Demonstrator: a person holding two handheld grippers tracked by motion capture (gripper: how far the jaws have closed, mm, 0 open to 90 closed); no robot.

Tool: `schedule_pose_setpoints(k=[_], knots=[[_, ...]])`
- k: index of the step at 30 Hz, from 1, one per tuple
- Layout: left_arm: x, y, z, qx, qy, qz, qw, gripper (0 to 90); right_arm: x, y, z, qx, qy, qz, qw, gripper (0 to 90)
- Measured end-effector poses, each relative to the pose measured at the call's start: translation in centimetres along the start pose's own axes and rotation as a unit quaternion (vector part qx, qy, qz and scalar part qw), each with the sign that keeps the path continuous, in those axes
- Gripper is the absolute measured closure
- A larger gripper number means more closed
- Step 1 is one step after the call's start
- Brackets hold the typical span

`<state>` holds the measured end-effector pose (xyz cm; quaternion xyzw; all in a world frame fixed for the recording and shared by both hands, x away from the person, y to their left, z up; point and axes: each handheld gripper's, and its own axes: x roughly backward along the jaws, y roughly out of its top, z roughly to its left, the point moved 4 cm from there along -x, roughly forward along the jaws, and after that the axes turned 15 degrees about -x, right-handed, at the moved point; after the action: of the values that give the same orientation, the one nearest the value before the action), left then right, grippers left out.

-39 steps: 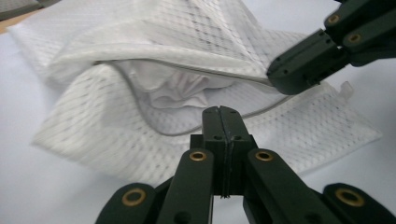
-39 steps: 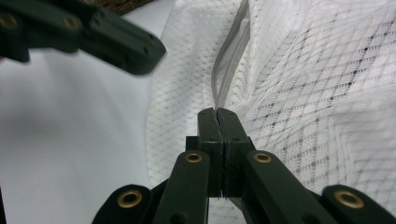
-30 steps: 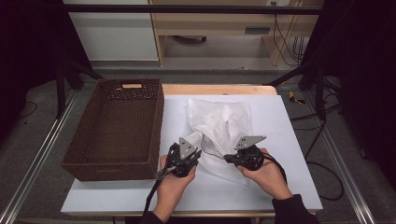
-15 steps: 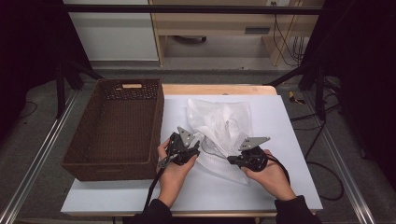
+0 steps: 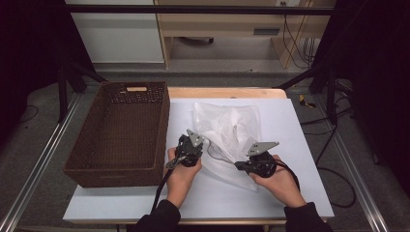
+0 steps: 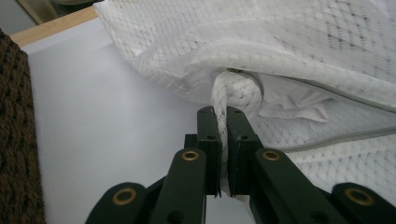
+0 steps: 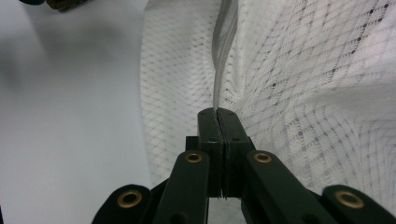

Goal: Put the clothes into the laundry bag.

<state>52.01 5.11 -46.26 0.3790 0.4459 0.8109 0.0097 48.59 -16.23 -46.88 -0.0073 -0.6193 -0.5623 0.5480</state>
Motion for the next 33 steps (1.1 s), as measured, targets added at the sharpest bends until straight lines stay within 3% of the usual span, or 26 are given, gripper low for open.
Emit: schedule_pose_setpoints(k=[9,18,26,33], knots=[[2.5,-1.0,-1.3,-0.017,-0.024,-0.01,0.9995,86.0,-0.1,0.1,0.5,0.006,0.001,0.0,1.0,89.7],[4.9,-3.2,-2.7,-0.025,-0.05,-0.008,0.9984,86.5,0.0,-0.2,1.7,0.024,0.006,-0.002,0.9997,89.7],[6.2,-5.7,-4.0,-0.025,-0.072,0.0,0.9971,86.6,-0.1,-0.7,3.4,0.049,0.007,0.003,0.9988,89.7],[6.6,-7.5,-4.7,-0.024,-0.08,0.011,0.9964,86.6,-0.6,-1.1,3.9,0.061,0.006,0.015,0.998,89.6]])
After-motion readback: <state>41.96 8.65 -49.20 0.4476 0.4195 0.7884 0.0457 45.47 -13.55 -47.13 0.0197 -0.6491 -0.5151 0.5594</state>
